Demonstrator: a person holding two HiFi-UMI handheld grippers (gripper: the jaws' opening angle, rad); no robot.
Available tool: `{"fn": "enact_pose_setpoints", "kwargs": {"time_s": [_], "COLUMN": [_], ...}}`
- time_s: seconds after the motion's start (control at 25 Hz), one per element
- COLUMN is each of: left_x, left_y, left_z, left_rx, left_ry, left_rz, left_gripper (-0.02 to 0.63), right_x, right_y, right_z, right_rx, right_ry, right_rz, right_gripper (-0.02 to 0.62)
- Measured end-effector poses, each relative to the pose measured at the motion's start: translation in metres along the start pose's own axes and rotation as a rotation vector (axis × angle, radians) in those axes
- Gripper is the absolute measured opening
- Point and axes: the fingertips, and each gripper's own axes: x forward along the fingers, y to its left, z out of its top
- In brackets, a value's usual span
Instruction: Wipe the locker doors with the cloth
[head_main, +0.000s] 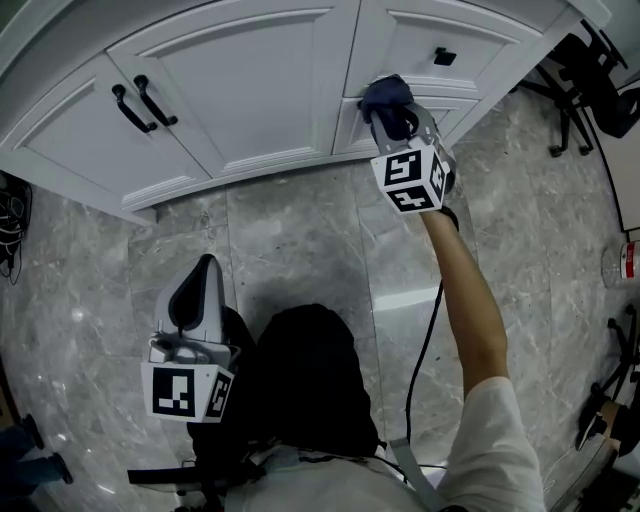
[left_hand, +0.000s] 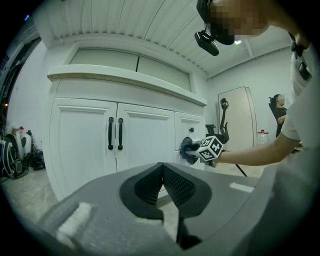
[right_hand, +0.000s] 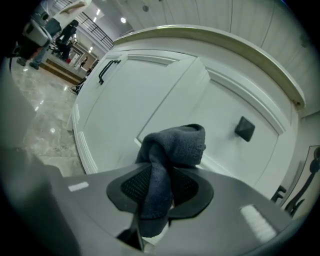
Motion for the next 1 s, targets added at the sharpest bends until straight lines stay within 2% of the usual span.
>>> {"fn": "enact_pose_setpoints", "kwargs": {"time_s": [0.32,0.56,1.0], "left_x": [0.007,0.010,0.008], "left_y": [-0.003,-0.008,0.001], "left_z": [-0.007,-0.009,-0.013], "left_rx": [0.001,0.004,0.011], "left_ry": [0.019,0.029,0.047], "left_rz": [-0.001,-0.002,0.026], "left_gripper": [0.002,0.002,0.002], "right_x": [-0.014,-0.020,-0.001], "right_y": [-0.076,-0.112,-0.084], "right_z": [-0.063,-0.102,-0.156], "right_rx": [0.005,0.015,0.098], "right_ry": [0.103,0.166,0.241], "right_rz": [-0.099,-0.166,-0.141], "right_gripper": [0.104,0.104,0.104]}}
